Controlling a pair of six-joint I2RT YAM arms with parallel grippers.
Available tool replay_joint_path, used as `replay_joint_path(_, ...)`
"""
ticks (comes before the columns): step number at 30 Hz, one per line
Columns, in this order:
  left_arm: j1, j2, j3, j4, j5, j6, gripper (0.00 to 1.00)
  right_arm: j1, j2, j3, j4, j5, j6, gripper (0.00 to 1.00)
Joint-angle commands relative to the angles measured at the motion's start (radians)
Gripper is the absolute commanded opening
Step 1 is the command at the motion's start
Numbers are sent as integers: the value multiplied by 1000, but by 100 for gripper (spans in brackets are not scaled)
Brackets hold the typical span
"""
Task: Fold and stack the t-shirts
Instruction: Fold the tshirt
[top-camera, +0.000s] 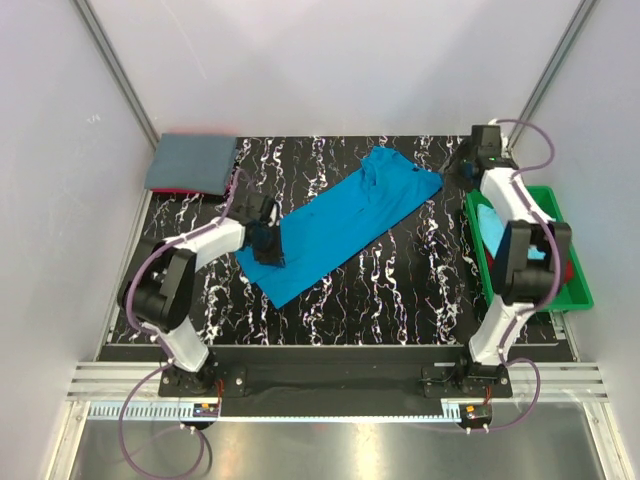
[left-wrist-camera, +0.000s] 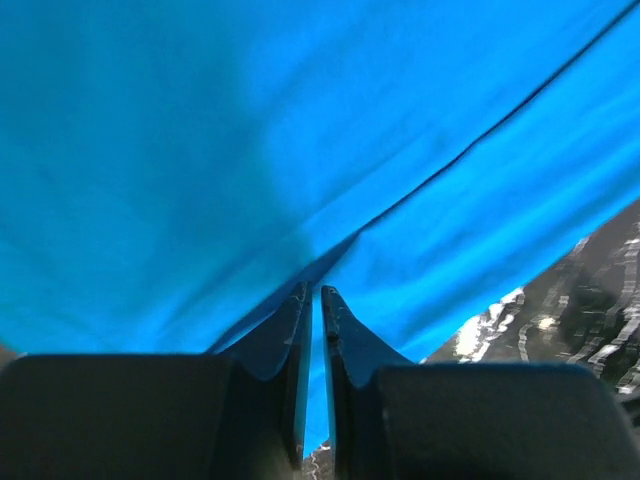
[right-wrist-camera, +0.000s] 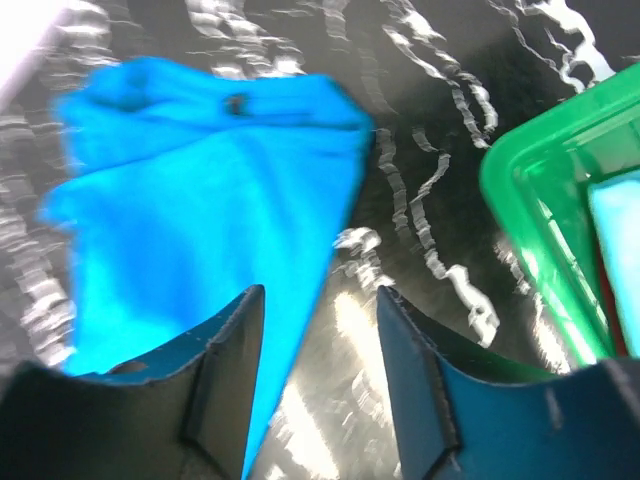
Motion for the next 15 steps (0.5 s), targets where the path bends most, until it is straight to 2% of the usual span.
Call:
replay_joint_path(1, -53, 18, -15, 26, -72, -7, 12, 5, -189, -48, 15, -94, 23, 58)
replay_joint_path(4, -83, 29, -60, 28, -98, -53, 9, 5, -274, -97, 15, -163, 32, 61)
replay_joint_path(7, -135, -14, -121, 51, -125, -128, 10, 5, -349, -152, 16, -217, 40, 65)
replay_joint_path(11, -224, -92, -193, 71, -134, -284, 11, 5, -427, -234, 18, -303, 64, 73)
replay_joint_path(15, -402, -150, -227, 82, -184, -428, 12, 6, -497, -329, 16, -292, 95, 73)
